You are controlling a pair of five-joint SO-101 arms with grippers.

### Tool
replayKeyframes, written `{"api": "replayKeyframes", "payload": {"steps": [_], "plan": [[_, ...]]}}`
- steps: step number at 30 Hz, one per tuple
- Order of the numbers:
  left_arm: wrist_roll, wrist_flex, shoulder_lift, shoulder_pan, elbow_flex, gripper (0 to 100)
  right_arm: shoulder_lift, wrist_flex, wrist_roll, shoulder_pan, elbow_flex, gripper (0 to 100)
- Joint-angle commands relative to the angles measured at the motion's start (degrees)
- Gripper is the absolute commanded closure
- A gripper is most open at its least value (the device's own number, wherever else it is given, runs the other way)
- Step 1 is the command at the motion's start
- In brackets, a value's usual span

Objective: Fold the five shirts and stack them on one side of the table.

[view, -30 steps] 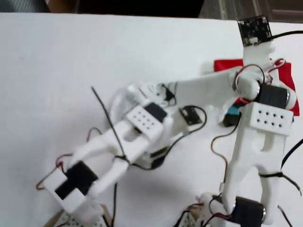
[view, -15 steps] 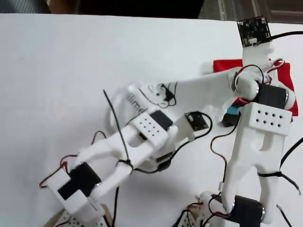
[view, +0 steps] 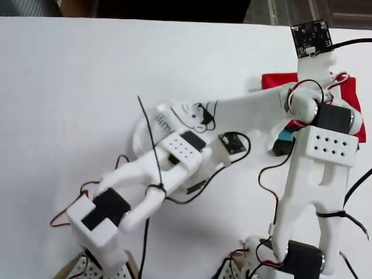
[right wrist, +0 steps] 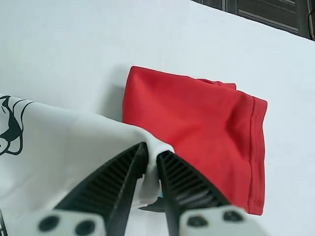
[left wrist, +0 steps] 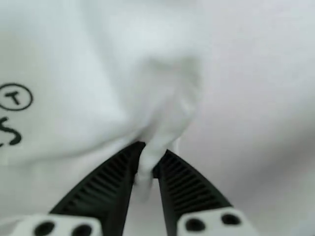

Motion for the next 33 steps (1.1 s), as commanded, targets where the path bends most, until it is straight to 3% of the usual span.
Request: {"api": "replayKeyframes", "payload": {"steps": [1,9,19,27,33], "plan": [[-1.8,3.6,-4.3,-2.8,-2.0,97,-0.1,-1.0,-0.4,-1.0,-0.5,97.6],[-9.7,11.1,-18.1,-16.6,-2.0,97,-0.7,-3.1,-2.4,-7.3,-2.3,97.6],[-18.2,13.2,-34.4,-36.9,-2.0,97,-0.7,-1.4,-6.8,-18.1,-12.2,97.7],[-22.4,12.7,-49.0,-49.1,-2.0,97,-0.7,11.7,4.5,-27.6,-28.4,97.7],[-26.3,12.2,-59.7,-54.1,-1.2,97,-0.1,16.4,7.0,-26.8,-34.5,97.7]]}}
